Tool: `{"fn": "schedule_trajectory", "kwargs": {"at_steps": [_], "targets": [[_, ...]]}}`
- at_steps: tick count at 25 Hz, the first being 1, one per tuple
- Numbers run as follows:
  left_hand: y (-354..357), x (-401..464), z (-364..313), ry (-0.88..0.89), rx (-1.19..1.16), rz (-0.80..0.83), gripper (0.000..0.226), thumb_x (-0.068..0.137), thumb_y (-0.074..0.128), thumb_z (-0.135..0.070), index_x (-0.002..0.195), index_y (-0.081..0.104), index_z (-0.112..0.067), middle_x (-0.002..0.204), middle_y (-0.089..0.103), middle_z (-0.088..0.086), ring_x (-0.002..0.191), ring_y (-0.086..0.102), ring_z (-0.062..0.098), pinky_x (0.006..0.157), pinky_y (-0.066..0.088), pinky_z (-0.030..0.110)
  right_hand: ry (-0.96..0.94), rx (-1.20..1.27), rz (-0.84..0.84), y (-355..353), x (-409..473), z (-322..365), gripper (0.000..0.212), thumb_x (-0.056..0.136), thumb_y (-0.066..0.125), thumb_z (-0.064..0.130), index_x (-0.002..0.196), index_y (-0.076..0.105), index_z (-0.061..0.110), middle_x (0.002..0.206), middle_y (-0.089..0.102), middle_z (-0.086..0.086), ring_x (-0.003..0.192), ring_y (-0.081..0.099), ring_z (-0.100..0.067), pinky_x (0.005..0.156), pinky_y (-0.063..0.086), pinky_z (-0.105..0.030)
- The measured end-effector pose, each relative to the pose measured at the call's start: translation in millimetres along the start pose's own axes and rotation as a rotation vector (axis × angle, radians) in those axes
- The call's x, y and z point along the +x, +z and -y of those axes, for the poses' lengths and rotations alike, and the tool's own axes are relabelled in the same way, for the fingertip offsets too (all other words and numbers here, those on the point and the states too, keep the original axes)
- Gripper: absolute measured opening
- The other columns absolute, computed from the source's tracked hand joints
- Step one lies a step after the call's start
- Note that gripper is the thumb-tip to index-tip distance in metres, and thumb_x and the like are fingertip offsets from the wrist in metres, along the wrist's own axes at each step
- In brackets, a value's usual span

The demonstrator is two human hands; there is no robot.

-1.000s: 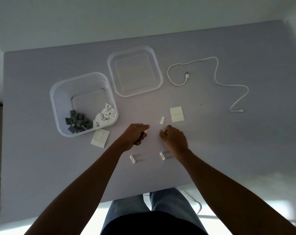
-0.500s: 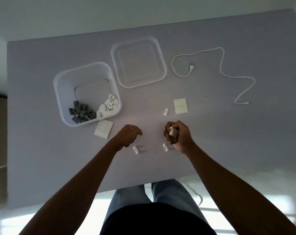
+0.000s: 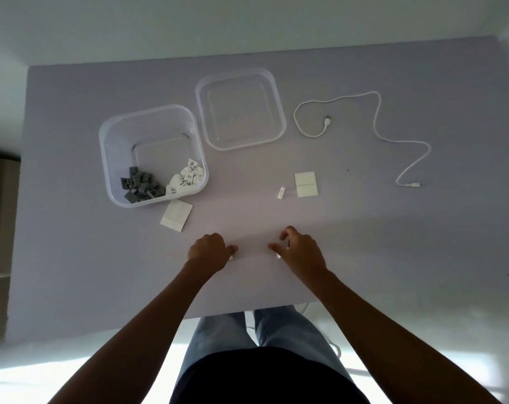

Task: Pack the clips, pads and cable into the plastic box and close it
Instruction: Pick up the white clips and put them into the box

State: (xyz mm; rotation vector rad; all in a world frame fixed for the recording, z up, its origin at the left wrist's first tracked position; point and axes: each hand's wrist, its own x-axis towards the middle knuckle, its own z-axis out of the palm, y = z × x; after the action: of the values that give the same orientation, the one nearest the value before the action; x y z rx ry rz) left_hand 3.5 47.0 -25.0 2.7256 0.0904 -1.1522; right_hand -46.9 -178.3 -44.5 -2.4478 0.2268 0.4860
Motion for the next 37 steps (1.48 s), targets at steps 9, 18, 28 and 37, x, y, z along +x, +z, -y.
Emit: {"fn": "schedule_trajectory", "kwargs": {"at_steps": [9,18,28,37], "targets": [[1.9,5.1,-18.0,0.033,-0.374,0.104,0.036,0.097,0.043,-0.028,0.089,0.066,-0.002,0.088,0.066,0.015,0.079,0.061,0.029,0.066,0.046,0.032,-0.141,-0.154,-0.217,25.8,-19.1,-11.4,0.019,0.089,0.070,0.032,0.092,0.071,0.014,0.082,0.076,-0.005,0.070,0.073,-0.025,0.064,0.058,-0.030],[-46.6,4.2,-31.5,0.170,-1.367,0.412,0.023,0.079,0.037,-0.021,0.058,0.029,-0.017,0.050,0.017,-0.002,0.052,0.007,0.016,0.048,0.007,0.028,0.564,1.293,-0.072,-35.1,10.9,24.0,0.026,0.091,0.057,0.020,0.066,0.054,0.015,0.054,0.043,-0.001,0.043,0.031,-0.012,0.041,0.025,-0.022],[-81.8,18.6,-40.7,0.301,-1.328,0.342,0.045,0.097,0.051,-0.023,0.054,0.036,-0.022,0.055,0.019,0.003,0.051,0.012,0.019,0.048,0.014,0.030,0.478,0.893,-0.174,-58.5,64.0,40.2,0.046,0.094,0.055,0.042,0.056,0.048,0.017,0.052,0.044,-0.004,0.041,0.037,-0.016,0.045,0.027,-0.026],[-113.1,37.6,8.4,0.188,-1.414,0.241,0.045,0.094,0.048,-0.011,0.052,0.037,-0.023,0.053,0.020,0.002,0.046,0.015,0.015,0.046,0.011,0.026,0.350,-0.116,-0.169,-25.7,105.4,51.7,0.050,0.095,0.053,0.047,0.121,0.044,0.004,0.104,0.067,-0.022,0.097,0.066,-0.041,0.080,0.051,-0.045]]}}
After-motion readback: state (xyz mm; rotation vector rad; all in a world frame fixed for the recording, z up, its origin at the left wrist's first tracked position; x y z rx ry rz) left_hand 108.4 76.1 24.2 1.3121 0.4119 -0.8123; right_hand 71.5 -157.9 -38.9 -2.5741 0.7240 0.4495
